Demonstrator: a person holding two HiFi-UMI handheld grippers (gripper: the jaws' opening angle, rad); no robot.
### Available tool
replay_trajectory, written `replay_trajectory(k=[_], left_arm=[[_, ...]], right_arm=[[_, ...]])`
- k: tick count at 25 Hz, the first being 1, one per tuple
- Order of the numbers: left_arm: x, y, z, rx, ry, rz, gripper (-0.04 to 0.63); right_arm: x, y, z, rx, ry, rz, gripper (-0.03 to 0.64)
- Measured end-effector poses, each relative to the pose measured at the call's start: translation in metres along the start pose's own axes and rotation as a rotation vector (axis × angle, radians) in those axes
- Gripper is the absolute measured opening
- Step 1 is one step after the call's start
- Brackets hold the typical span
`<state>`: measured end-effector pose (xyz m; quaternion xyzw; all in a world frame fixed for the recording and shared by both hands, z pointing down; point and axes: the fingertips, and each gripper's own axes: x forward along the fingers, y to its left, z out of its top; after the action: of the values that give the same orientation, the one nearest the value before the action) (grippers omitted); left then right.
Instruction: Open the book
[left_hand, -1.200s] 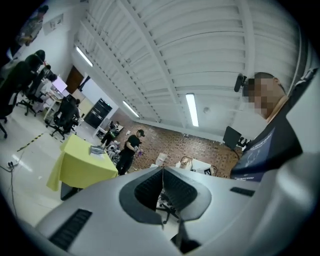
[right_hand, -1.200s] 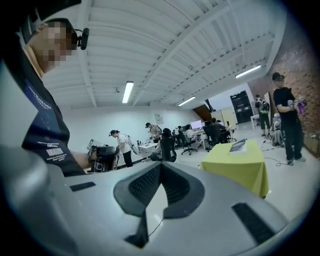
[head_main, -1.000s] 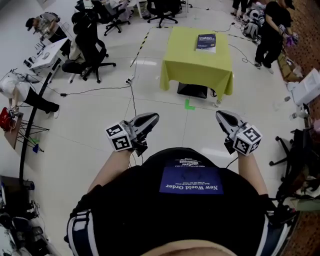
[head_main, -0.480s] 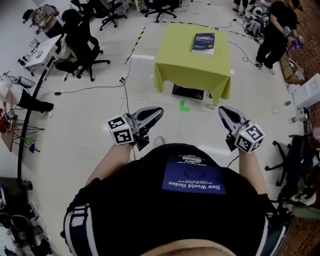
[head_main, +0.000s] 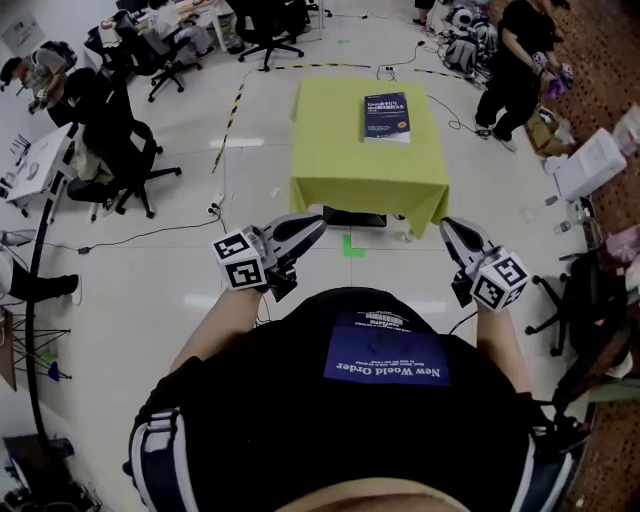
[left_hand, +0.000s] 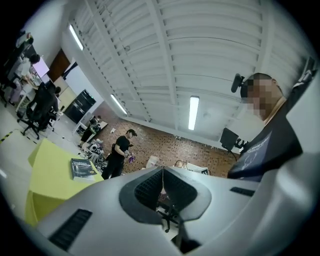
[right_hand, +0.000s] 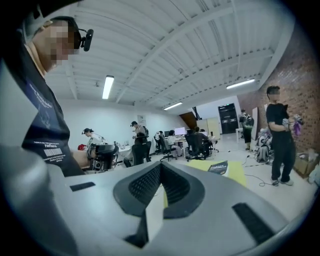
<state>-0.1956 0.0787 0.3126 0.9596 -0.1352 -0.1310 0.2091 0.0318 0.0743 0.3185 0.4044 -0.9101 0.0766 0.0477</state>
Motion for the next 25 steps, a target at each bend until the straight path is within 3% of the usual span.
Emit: replay_trajectory(k=[5, 9, 16, 25], left_arm=[[0.016, 0.058, 0.023, -0.037, 0.019, -0.067, 0.006], [0.033, 0.086, 0.016, -0.059, 0.03, -0.079, 0.006], [0.083, 0.142, 0.028, -0.044, 0.022, 0.05, 0.006], [0.185, 0.191, 0.047, 0.001, -0.011, 0.22, 0.006]], right_arm=[[0.049, -0.019, -0.004, 0.042, 0.027, -0.032, -0.014], [0.072, -0.05, -0.009, 0.053, 0.055, -0.033, -0.014], [0.117, -0.137, 0.001, 0.086, 0.03, 0.076, -0.014], [0.17, -0.258, 0.025, -0.014, 0.039, 0.289, -0.014]])
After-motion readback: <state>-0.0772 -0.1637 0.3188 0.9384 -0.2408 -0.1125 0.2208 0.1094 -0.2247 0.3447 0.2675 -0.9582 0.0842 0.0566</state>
